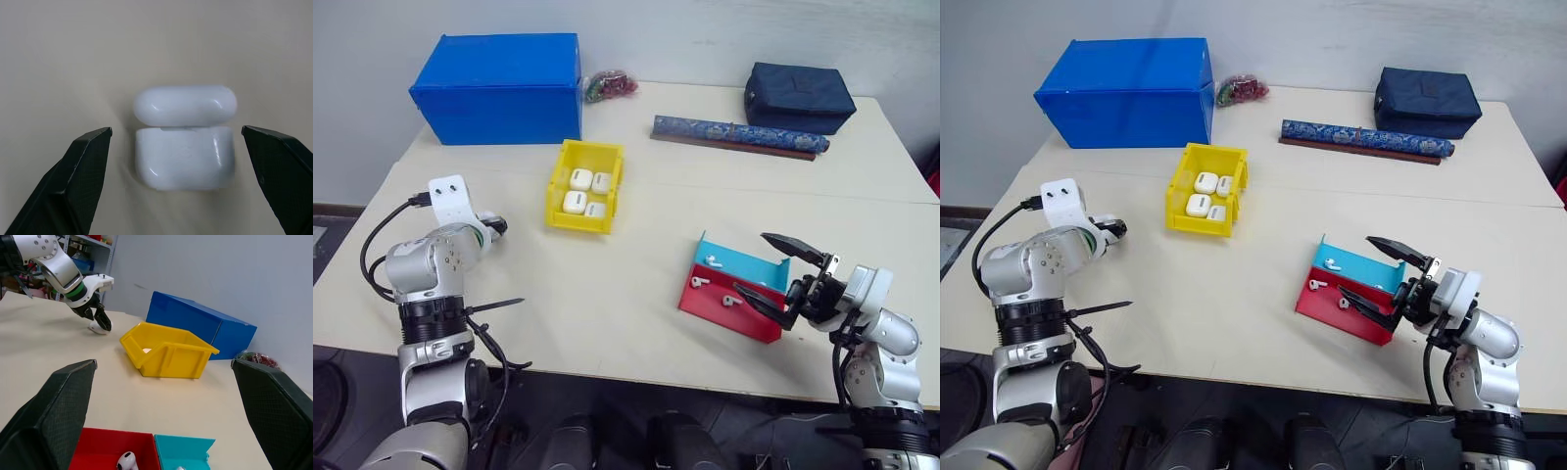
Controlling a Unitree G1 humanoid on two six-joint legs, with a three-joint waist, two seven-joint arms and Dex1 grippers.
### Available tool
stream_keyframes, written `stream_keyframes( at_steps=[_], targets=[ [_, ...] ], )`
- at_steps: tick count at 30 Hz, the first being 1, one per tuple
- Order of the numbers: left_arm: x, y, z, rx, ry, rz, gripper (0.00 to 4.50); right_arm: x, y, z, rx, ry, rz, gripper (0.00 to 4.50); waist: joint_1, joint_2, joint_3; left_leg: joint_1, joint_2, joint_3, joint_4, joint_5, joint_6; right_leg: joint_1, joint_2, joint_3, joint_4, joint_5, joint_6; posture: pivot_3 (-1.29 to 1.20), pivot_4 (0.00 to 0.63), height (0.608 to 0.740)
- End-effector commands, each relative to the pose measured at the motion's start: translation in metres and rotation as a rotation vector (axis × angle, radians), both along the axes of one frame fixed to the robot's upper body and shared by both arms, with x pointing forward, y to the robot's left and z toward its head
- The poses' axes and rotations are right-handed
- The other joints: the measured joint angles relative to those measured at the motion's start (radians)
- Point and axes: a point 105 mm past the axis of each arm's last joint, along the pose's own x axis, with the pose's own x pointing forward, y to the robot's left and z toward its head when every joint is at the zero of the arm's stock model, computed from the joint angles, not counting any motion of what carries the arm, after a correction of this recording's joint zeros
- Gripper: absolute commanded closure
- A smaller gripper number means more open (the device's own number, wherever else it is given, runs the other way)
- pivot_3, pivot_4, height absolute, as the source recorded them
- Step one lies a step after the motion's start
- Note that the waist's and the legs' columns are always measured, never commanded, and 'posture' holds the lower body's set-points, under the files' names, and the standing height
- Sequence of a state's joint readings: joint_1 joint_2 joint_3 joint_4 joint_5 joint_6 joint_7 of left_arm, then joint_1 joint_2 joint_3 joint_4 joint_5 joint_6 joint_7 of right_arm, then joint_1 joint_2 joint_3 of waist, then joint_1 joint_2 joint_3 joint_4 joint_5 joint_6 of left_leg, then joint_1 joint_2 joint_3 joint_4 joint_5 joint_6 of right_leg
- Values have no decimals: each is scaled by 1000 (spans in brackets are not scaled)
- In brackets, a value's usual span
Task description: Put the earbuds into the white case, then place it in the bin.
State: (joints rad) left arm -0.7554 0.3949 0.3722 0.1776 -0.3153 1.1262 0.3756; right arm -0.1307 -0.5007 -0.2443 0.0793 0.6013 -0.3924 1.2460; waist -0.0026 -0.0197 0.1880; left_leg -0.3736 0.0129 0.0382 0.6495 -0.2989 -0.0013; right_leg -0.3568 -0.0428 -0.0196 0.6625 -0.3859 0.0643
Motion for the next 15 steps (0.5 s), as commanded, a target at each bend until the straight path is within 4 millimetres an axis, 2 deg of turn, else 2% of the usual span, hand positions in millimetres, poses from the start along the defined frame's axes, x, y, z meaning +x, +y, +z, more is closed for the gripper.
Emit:
stream_keyframes(
  at_steps=[1,7,15],
  targets=[
    [9,2,6,-1,-38,22,36,-7,-5,11,3,-54,-10,0,2,0,0,0,0,0,0,0,0,0,0,0,0,0,0,0,150,740],
    [15,-7,-4,-7,-6,-4,36,-10,-5,13,11,-64,-22,0,4,0,0,0,0,0,1,0,0,0,0,0,0,0,0,0,150,740],
    [11,-7,-8,-15,3,42,36,-12,-5,12,15,-56,-29,0,4,0,0,0,0,0,2,0,0,0,0,0,2,0,0,0,150,740]
  ],
)
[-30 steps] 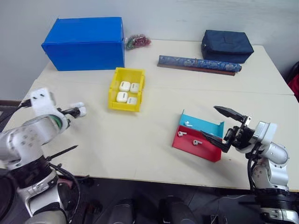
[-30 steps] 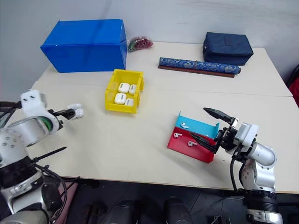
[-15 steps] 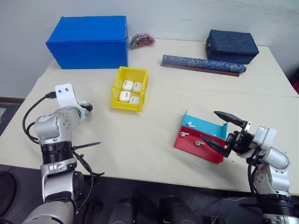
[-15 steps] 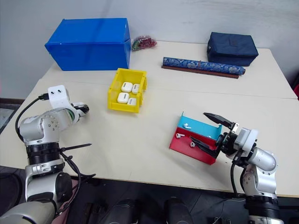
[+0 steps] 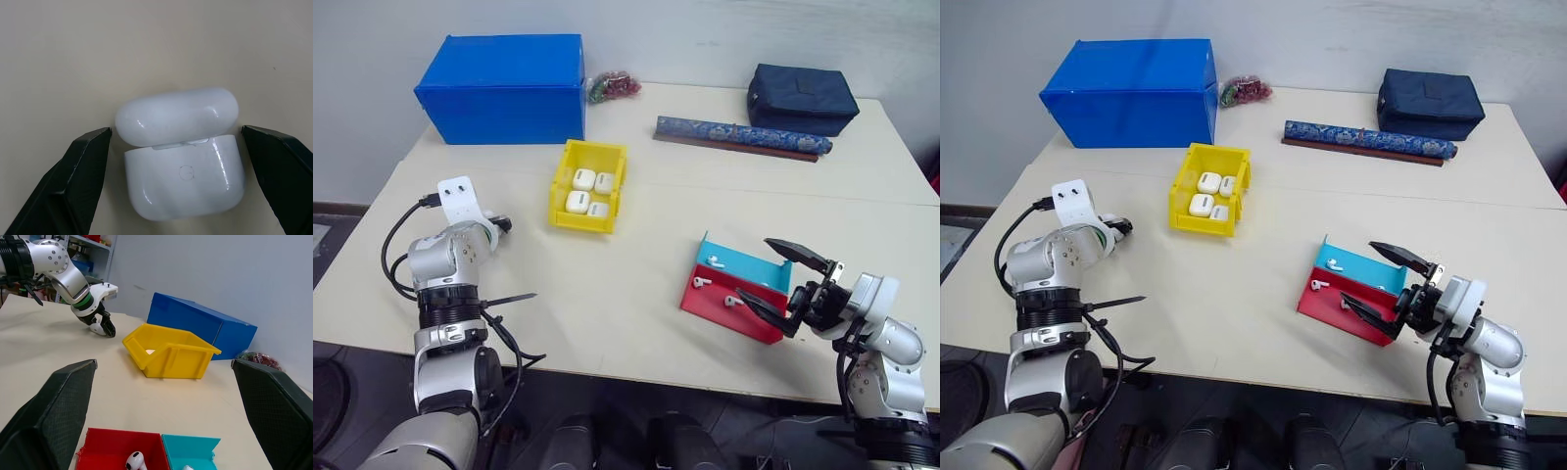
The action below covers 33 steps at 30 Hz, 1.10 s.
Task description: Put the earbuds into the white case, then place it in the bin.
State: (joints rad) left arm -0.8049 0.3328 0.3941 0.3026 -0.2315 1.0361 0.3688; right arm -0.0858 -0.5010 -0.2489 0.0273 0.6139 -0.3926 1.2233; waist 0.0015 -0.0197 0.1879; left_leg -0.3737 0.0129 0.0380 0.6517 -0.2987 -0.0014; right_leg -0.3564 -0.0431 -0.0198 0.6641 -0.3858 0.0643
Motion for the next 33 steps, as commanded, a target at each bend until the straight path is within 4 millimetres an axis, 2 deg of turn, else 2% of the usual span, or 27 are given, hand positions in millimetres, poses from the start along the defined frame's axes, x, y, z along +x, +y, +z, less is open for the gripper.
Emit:
stream_keyframes(
  at_steps=[1,7,14,31,32,33],
  targets=[
    [-2,-1,4,7,-5,23,36,-5,-5,11,4,-48,-19,0,0,0,0,0,0,0,0,0,0,0,0,0,0,0,0,0,150,740],
    [-5,-13,3,-15,-16,59,36,-4,-2,10,7,-42,-17,0,1,0,0,0,0,0,0,0,0,0,0,0,0,0,0,0,150,740],
    [-9,-27,-8,-31,6,73,36,-2,10,19,12,-44,-15,0,2,0,0,0,0,0,0,0,0,0,0,0,0,0,0,0,150,740],
    [-7,-20,-11,-38,-19,159,36,-4,18,26,22,-25,-40,0,0,0,0,1,0,1,0,0,0,0,0,0,1,0,0,0,150,740],
    [-7,-18,-12,-38,-21,166,427,-5,19,27,21,-22,-40,0,0,0,0,1,0,1,0,0,-1,0,0,0,1,0,0,0,150,740],
    [-7,-16,-12,-40,-24,176,570,-6,20,28,20,-19,-41,0,0,0,0,1,0,1,0,0,-1,0,0,0,2,0,0,0,150,740]
  ],
)
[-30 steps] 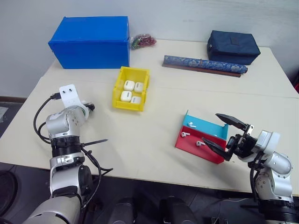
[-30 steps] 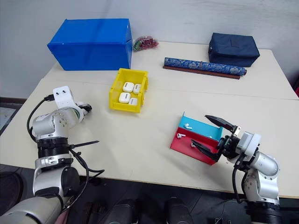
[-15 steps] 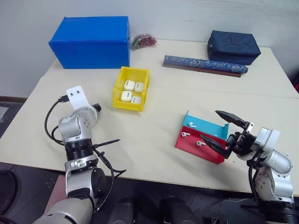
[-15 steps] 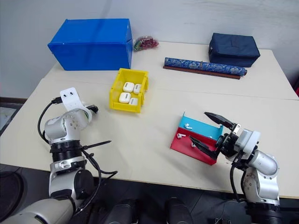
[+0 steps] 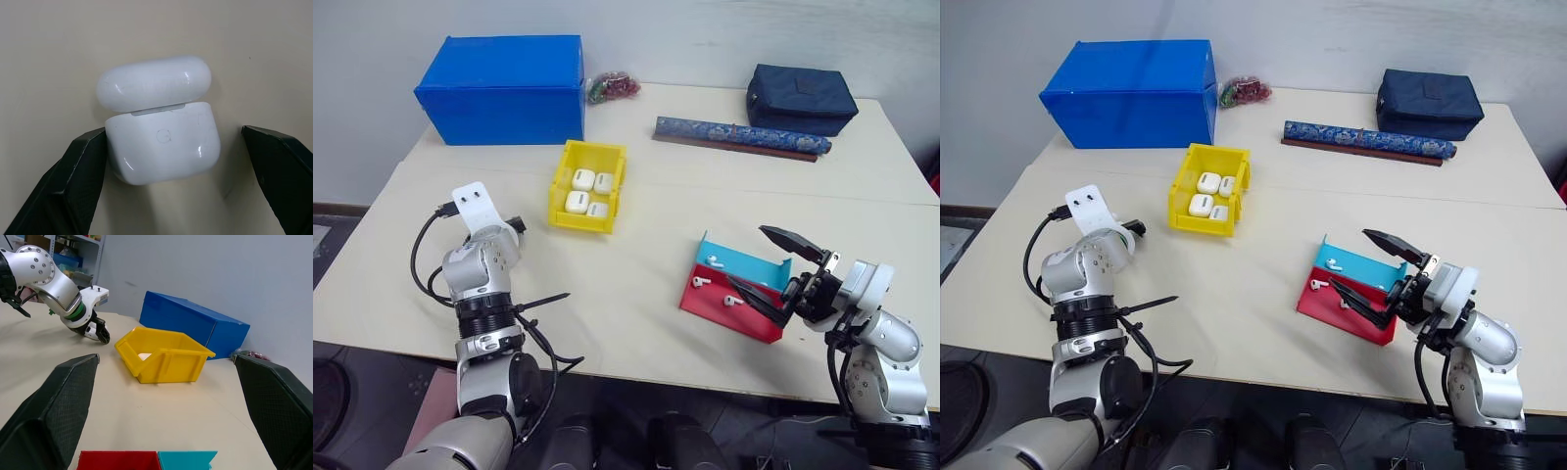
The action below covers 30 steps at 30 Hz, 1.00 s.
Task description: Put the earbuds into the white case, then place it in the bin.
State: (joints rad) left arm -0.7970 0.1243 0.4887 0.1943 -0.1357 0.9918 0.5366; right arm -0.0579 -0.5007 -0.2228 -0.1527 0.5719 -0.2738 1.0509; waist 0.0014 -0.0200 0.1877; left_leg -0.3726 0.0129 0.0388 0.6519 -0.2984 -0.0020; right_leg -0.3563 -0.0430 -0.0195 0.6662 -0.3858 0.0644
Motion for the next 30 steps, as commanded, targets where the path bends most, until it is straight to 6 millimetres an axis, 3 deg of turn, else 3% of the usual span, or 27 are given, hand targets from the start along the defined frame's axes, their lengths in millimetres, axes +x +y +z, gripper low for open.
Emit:
stream_keyframes(
  at_steps=[1,4,14,20,24,26,28,30],
  targets=[
    [-3,8,-6,-8,13,40,858,-6,4,11,-5,-27,3,0,0,0,0,0,0,0,0,0,0,0,0,0,0,0,0,0,150,740],
    [-3,10,-7,-13,10,50,1667,-7,5,11,-7,-16,1,0,0,0,0,1,0,0,0,0,-1,0,0,0,2,0,0,0,150,740],
    [-9,6,3,53,-68,-63,1672,-7,6,7,-11,18,-3,0,-2,0,0,1,0,0,-1,1,-1,0,0,0,2,0,0,0,150,740],
    [-48,8,48,152,-370,-372,1672,-8,-3,4,0,21,-22,0,-8,0,0,1,1,0,-2,1,-2,-1,1,1,2,0,0,0,150,740],
    [-75,-2,75,159,-534,-611,1672,-9,-12,2,-7,31,-31,0,-1,0,0,1,1,-1,-2,1,-2,1,1,0,-1,0,0,0,150,740],
    [-106,-35,105,207,-705,-958,1672,-10,-20,-1,-30,56,-43,0,-3,0,0,1,1,-1,-1,1,0,3,1,0,-4,0,0,0,150,740],
    [-139,-73,125,88,-825,-1294,1672,-11,-28,-4,-43,96,-49,0,0,0,0,1,0,-1,-2,0,1,4,0,1,-6,0,-1,0,150,740],
    [-151,-93,133,69,-889,-1455,1672,-12,-33,-6,-61,139,-58,0,1,0,0,1,0,-1,-1,-1,2,6,0,0,-8,0,-1,0,150,740]
  ],
)
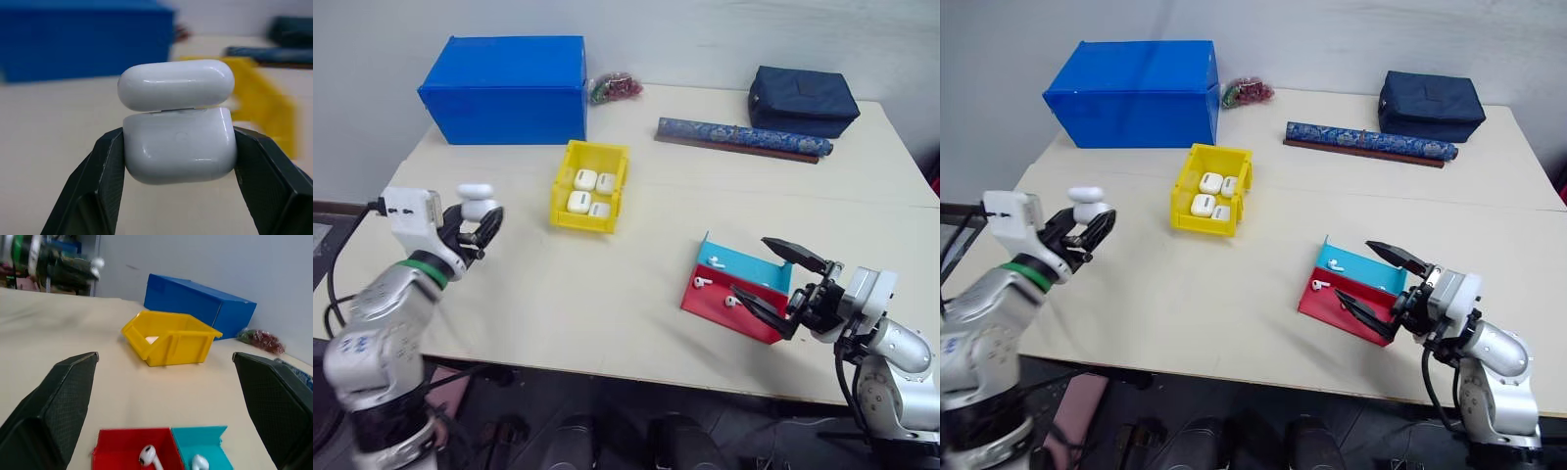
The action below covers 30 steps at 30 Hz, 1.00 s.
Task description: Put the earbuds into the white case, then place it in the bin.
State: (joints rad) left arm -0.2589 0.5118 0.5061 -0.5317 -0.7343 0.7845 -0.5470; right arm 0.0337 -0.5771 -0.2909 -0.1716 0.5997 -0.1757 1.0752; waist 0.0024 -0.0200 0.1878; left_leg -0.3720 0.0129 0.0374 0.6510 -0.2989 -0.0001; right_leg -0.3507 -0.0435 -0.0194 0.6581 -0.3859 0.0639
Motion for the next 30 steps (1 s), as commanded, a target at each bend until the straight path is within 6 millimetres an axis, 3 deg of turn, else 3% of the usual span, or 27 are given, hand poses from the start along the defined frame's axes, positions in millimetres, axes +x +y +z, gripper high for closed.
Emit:
stream_keyframes(
  at_steps=[1,5,10,15,17,20,28,30],
  targets=[
    [-34,-47,27,17,-158,-367,1672,-5,-13,6,-17,28,-21,0,-1,1,0,1,0,0,0,0,0,2,0,0,-2,0,0,0,150,740],
    [-48,-83,24,-13,-140,-685,1672,-12,-32,14,-36,68,-107,0,-7,3,-1,5,0,-1,-1,0,2,8,1,0,-6,0,-1,0,150,740],
    [-44,-115,19,-118,-170,-894,1672,-41,-60,18,-133,111,-200,0,-2,4,-1,4,0,0,0,0,3,9,2,1,-6,0,-1,0,150,740],
    [-43,-139,-13,-239,-184,-1020,1672,-64,-97,-12,-275,269,-418,0,-2,4,-1,3,0,0,-2,-1,4,10,3,2,-13,0,0,0,150,740],
    [-42,-142,-16,-348,-258,-1027,1672,-70,-103,-17,-292,304,-442,0,-5,4,-1,3,0,2,-1,-1,5,10,3,3,-14,0,0,0,150,740],
    [-44,-149,-27,-320,-294,-1054,1672,-69,-96,-17,-300,364,-397,0,-11,3,-1,3,0,3,-1,-1,5,10,4,5,-14,0,0,0,150,740],
    [-55,-153,-51,-204,-366,-1046,1672,-49,-35,4,-488,453,-96,0,-22,7,-3,4,0,4,-1,0,5,10,5,8,-12,0,0,0,150,740],
    [-57,-152,-55,-215,-375,-1033,1672,-42,-18,8,-544,482,-37,589,-25,7,-3,4,0,4,-1,0,6,10,5,8,-13,0,0,0,150,740]
  ],
)
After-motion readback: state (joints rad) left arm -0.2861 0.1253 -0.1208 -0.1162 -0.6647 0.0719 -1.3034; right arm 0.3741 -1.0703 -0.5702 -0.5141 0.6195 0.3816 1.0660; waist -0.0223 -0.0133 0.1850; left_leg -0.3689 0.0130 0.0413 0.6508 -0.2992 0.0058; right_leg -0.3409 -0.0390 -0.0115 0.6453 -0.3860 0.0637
